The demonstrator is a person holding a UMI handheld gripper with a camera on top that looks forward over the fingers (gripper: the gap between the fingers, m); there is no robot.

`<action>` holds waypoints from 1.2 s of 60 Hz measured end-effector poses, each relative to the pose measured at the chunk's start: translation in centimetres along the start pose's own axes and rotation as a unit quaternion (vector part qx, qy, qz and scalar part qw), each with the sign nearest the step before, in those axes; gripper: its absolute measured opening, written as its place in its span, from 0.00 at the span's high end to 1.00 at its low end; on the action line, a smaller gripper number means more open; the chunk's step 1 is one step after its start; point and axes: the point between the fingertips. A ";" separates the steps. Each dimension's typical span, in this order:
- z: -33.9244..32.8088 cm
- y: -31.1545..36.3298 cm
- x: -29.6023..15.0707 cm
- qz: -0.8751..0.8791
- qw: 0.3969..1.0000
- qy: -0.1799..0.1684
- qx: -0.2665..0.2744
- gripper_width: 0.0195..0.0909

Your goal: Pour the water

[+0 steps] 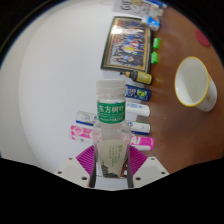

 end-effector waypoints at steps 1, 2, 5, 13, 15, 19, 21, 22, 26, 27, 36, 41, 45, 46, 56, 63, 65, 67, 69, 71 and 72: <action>-0.1 -0.1 -0.5 0.022 1.000 0.001 -0.005 0.68; -0.2 -0.1 -1.0 0.043 0.999 0.001 -0.009 0.68; -0.5 -0.2 -2.2 0.105 0.994 0.005 -0.027 0.68; -1.0 -0.9 -5.0 0.270 0.960 0.021 -0.073 0.68; -1.2 -1.4 -5.4 0.292 0.954 0.021 -0.073 0.68; -0.9 -2.0 -5.7 0.320 0.944 0.026 -0.078 0.68; -1.0 -2.2 -5.9 0.335 0.938 0.028 -0.081 0.68; -1.0 -2.2 -5.9 0.343 0.935 0.030 -0.085 0.68; -0.9 -2.7 -6.0 0.354 0.931 0.032 -0.080 0.68; -0.9 -2.8 -5.9 0.352 0.932 0.034 -0.078 0.68; -0.9 -2.8 -4.8 0.328 0.942 0.052 -0.056 0.68; -1.2 -2.9 -4.3 0.257 0.965 0.050 -0.023 0.68; -1.7 -3.3 -4.5 0.164 0.986 0.036 0.014 0.68; -1.9 -3.2 -4.6 0.140 0.989 0.034 0.021 0.68; -5.1 -1.9 -9.4 -0.126 0.987 -0.045 0.087 0.68; -8.0 -1.1 -15.4 -0.297 0.940 -0.112 0.125 0.68; -8.9 -1.6 -17.3 -0.339 0.922 -0.131 0.133 0.68; -9.5 -1.9 -19.1 -0.377 0.902 -0.145 0.148 0.68; -10.2 -2.9 -20.9 -0.416 0.881 -0.159 0.160 0.68; -10.5 -3.7 -22.6 -0.449 0.859 -0.166 0.180 0.68; -11.0 -4.8 -23.4 -0.467 0.848 -0.171 0.184 0.68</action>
Point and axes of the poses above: the point between the fingertips, and its own axes, seen from behind it with the camera up: y to the left, x down, z forward, the way the camera looks, and after that the axes turned 13 degrees about x, right-handed
